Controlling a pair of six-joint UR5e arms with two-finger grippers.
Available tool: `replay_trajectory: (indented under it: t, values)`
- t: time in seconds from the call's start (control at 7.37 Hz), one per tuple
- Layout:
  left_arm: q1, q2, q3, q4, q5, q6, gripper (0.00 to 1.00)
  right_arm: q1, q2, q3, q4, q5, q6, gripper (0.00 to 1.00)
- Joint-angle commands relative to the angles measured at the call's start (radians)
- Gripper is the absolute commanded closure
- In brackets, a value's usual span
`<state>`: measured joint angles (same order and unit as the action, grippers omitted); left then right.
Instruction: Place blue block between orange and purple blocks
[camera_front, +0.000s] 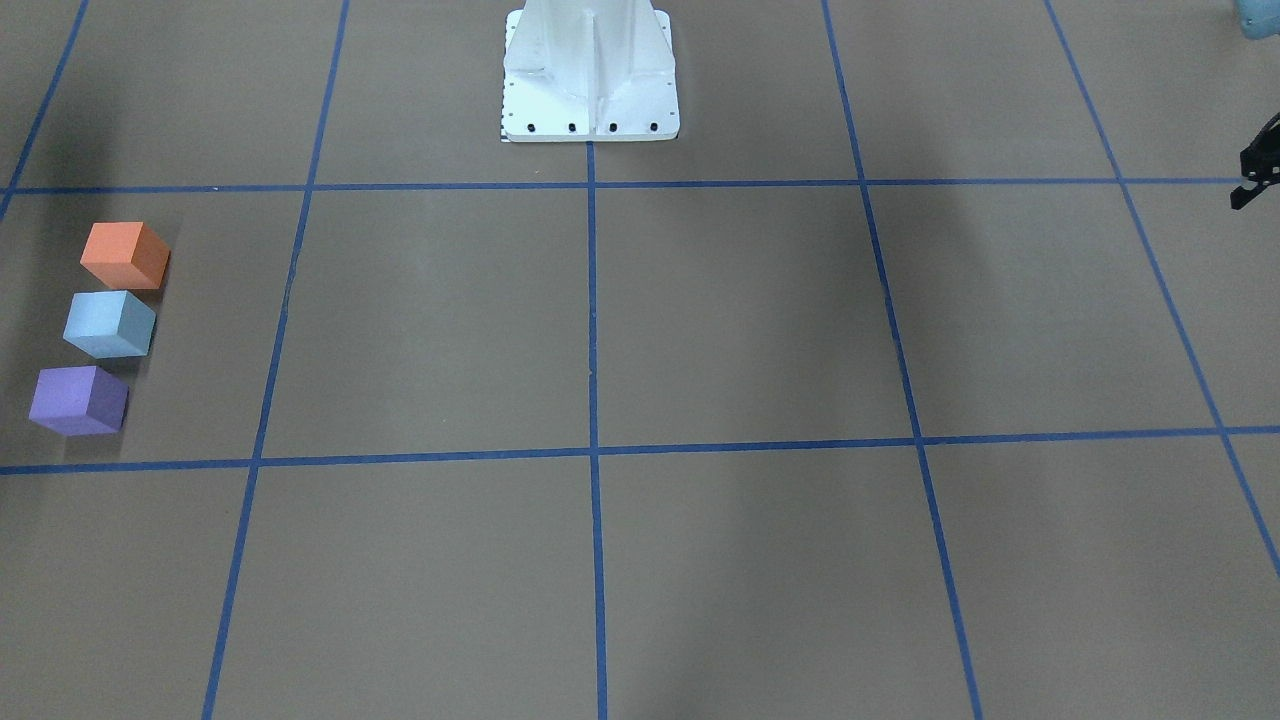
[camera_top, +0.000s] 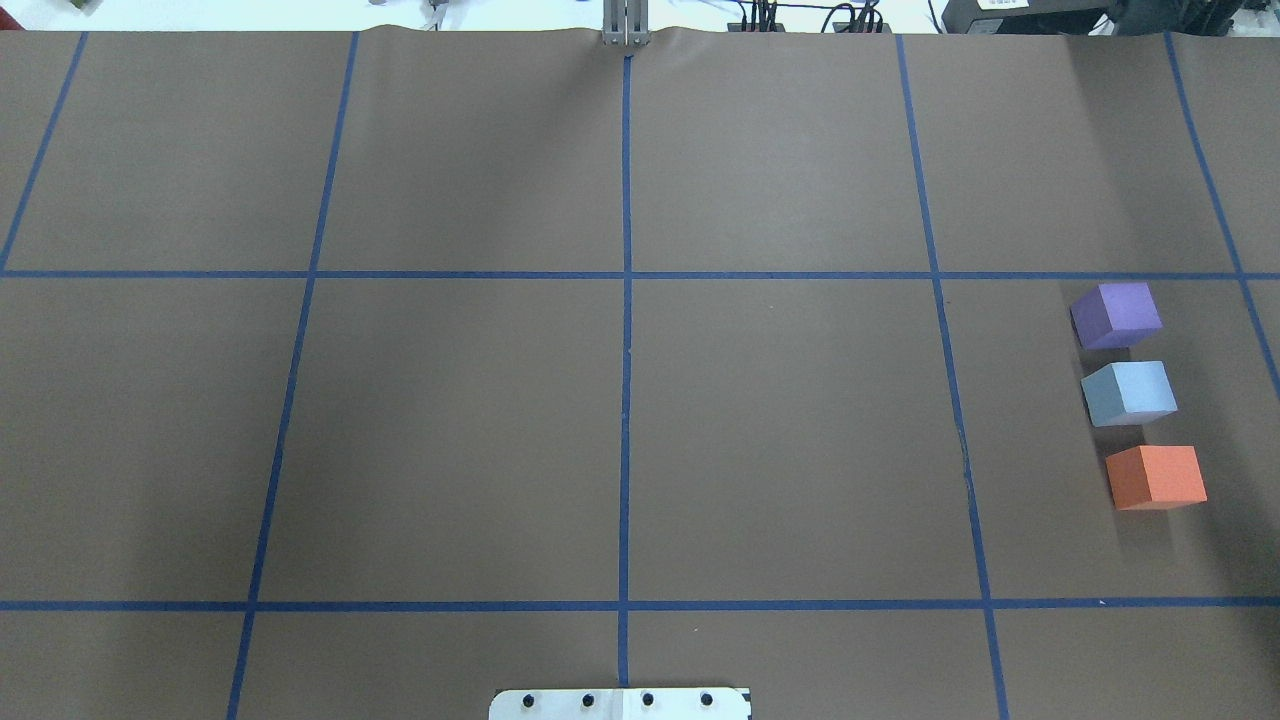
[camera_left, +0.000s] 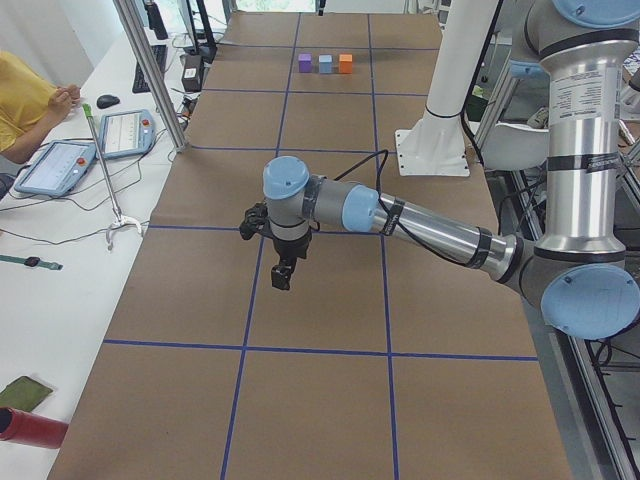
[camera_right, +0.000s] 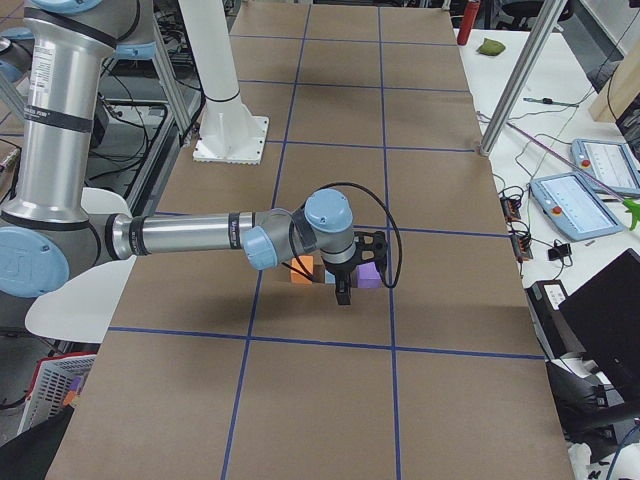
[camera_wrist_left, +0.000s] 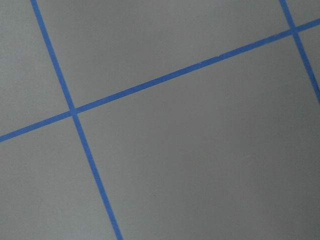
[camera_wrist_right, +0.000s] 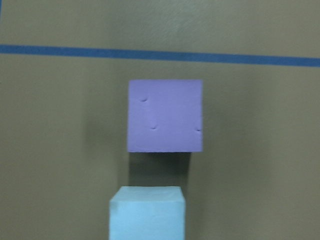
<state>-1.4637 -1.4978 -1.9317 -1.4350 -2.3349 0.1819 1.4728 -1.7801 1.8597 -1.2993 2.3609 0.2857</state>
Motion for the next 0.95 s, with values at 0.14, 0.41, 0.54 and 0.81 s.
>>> replay_trajectory:
  t: [0.14,0.41,0.54,0.81]
  values:
    - [-0.127,-0.001,0.143,-0.002,-0.098,0.119,0.00,0.079,0.004,0.004,-0.124,0.009,-0.161,0.00]
    - [-0.145,0.002,0.189,-0.002,-0.098,0.119,0.00,0.077,-0.008,0.001,-0.138,0.009,-0.181,0.00]
    - [-0.145,0.037,0.180,-0.002,-0.100,0.114,0.00,0.076,-0.025,0.001,-0.140,0.006,-0.183,0.00]
    - [-0.147,0.045,0.177,-0.002,-0.100,0.058,0.00,0.072,-0.036,-0.002,-0.141,-0.002,-0.184,0.00]
